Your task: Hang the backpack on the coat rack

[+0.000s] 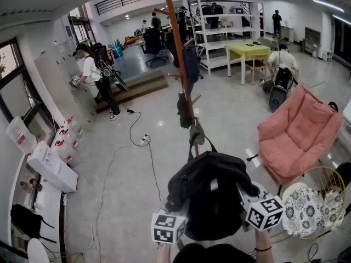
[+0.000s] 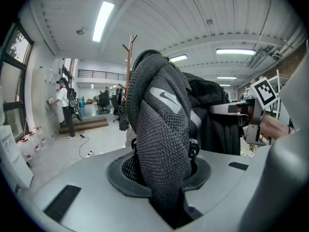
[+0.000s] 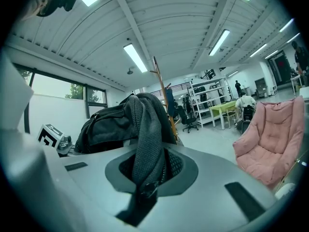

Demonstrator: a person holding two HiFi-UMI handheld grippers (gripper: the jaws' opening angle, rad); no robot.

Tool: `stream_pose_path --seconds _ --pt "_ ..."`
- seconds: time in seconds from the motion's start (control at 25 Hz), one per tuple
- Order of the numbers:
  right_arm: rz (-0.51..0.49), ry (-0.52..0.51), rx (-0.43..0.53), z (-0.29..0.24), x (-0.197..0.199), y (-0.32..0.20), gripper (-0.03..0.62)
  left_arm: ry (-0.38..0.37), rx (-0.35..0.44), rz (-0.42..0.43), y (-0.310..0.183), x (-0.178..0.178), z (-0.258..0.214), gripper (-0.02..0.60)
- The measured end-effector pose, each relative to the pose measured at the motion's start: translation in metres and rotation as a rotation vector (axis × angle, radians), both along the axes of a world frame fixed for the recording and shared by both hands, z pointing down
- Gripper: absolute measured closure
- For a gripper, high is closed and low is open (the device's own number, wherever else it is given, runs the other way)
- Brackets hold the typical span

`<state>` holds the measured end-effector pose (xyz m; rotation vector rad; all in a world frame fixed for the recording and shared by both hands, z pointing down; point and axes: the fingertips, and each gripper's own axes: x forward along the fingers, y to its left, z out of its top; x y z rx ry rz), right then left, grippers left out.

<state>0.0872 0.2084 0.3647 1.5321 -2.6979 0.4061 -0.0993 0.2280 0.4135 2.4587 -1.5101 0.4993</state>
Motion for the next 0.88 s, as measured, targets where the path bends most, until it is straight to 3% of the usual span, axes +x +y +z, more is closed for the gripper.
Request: stream_pose_path --seconds 0.88 --pt "0.064 -0.007 -0.073 0.02 -0.011 -0.164 0.559 0.001 -0.063 0.05 -0.169 -0.011 0.021 0.468"
